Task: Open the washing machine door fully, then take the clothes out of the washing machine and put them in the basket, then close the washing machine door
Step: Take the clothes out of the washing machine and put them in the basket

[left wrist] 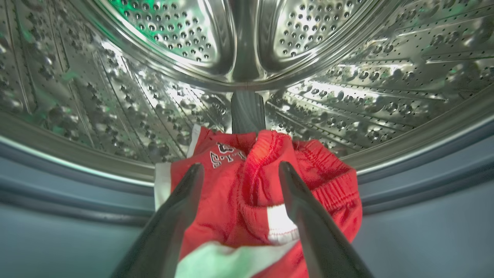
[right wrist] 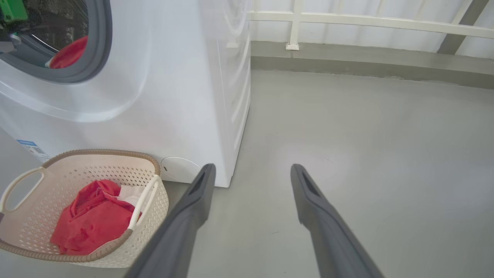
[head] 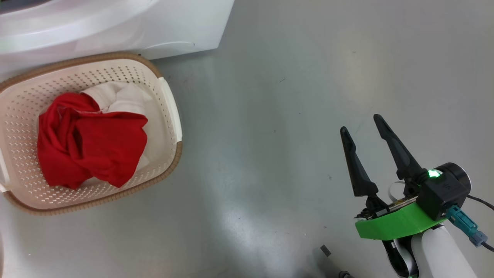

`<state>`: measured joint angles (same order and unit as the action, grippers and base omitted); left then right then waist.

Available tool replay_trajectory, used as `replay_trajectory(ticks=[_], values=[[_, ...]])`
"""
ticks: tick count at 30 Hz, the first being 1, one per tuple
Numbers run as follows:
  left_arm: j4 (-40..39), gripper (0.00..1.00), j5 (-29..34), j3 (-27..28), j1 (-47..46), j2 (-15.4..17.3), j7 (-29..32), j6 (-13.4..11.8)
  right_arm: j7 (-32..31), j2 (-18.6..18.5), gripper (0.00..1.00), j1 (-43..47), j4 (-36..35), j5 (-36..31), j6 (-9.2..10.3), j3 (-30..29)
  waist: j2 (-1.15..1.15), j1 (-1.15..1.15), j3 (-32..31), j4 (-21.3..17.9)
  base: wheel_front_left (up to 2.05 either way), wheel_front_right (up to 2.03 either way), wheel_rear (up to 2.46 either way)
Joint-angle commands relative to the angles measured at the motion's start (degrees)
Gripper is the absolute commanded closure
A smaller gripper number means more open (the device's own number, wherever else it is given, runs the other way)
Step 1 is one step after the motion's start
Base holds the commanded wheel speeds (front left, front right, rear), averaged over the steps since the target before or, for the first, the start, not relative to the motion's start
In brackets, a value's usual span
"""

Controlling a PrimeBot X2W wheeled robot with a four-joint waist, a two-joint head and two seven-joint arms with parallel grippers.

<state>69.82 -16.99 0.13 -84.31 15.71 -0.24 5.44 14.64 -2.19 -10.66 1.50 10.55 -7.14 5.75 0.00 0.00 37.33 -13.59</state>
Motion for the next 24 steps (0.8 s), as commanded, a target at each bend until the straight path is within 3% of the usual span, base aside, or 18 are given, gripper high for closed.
replay_trajectory(ticks=[1, 10, 24], values=[[-0.2, 0.00, -0.7, 0.2, -1.4, 2.7, 1.9, 0.5, 0.4, -0.7, 0.00, 0.9, -1.1, -0.2, -0.35, 1.3, 0.00, 0.00, -0.1, -0.2, 0.00, 0.00, 0.00], [2.7, 0.00, -1.2, -1.1, -2.0, 2.3, 9.6, 0.2, 0.4, -0.7, 0.00, 2.0, -1.2, -0.5, -0.35, 1.5, 0.00, 0.00, -0.7, -0.9, 0.00, 0.00, 0.00], [3.6, 0.00, 1.1, -4.8, 0.1, 3.4, 11.6, -2.3, 0.4, -0.7, 0.00, 2.7, -1.3, 0.2, -0.35, 2.0, 0.00, 0.00, -0.1, -1.6, 0.00, 0.00, 0.00]])
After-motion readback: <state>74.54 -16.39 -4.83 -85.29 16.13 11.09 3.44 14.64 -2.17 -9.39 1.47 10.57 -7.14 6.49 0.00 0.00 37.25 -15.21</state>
